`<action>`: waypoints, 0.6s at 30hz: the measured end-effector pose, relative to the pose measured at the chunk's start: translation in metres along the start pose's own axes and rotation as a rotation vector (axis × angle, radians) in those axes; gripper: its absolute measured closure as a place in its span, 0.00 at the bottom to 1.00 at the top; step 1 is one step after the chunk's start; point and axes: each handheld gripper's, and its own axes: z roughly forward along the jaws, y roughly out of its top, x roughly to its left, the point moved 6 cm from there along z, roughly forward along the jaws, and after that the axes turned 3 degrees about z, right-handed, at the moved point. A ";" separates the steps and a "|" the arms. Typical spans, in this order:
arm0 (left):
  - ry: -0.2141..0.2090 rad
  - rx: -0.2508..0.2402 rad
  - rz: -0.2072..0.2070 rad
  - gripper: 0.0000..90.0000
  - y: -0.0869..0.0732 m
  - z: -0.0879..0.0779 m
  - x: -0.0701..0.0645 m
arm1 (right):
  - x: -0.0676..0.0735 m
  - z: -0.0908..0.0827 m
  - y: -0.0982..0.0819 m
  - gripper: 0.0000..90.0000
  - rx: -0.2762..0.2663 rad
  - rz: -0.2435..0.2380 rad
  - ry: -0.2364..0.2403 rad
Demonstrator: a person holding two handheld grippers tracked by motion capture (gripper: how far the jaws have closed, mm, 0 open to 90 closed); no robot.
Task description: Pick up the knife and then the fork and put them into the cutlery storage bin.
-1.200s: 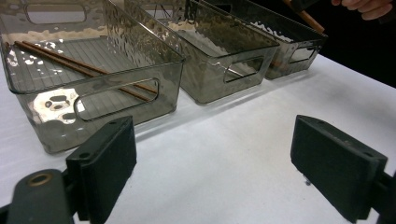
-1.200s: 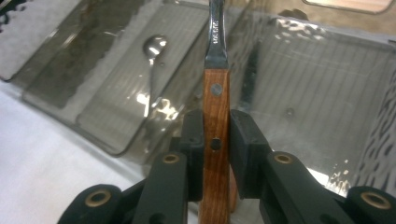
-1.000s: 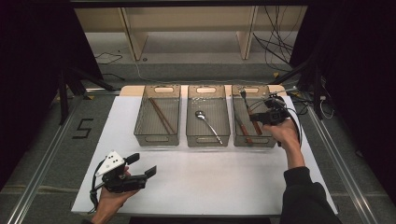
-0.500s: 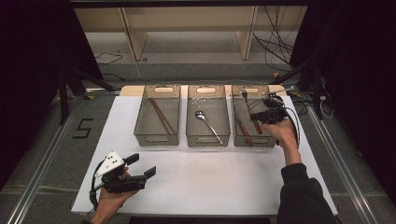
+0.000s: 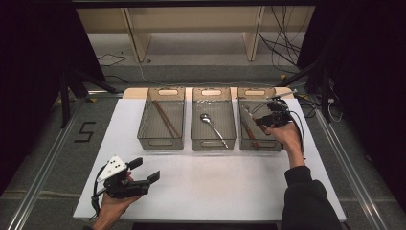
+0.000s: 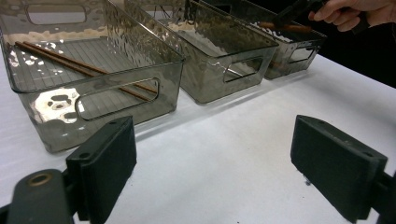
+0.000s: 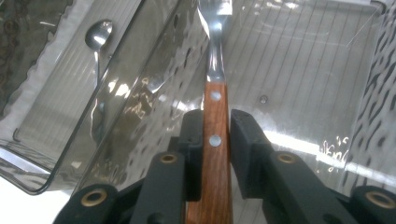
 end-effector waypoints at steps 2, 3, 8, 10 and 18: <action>0.000 0.000 0.000 0.15 0.000 0.000 0.000 | 0.001 0.000 0.000 0.62 0.005 0.000 0.002; 0.000 0.000 0.000 0.15 0.000 0.000 0.000 | 0.001 0.000 0.000 0.56 -0.002 0.005 0.002; -0.001 0.001 0.001 0.15 0.000 0.000 -0.001 | 0.006 -0.007 0.001 0.48 -0.025 0.001 0.030; 0.000 0.002 0.000 0.15 0.000 0.000 0.000 | 0.007 -0.010 0.001 0.47 -0.033 -0.010 0.036; 0.000 0.001 -0.001 0.15 0.000 0.000 0.000 | 0.025 -0.029 -0.003 0.39 -0.114 -0.044 0.088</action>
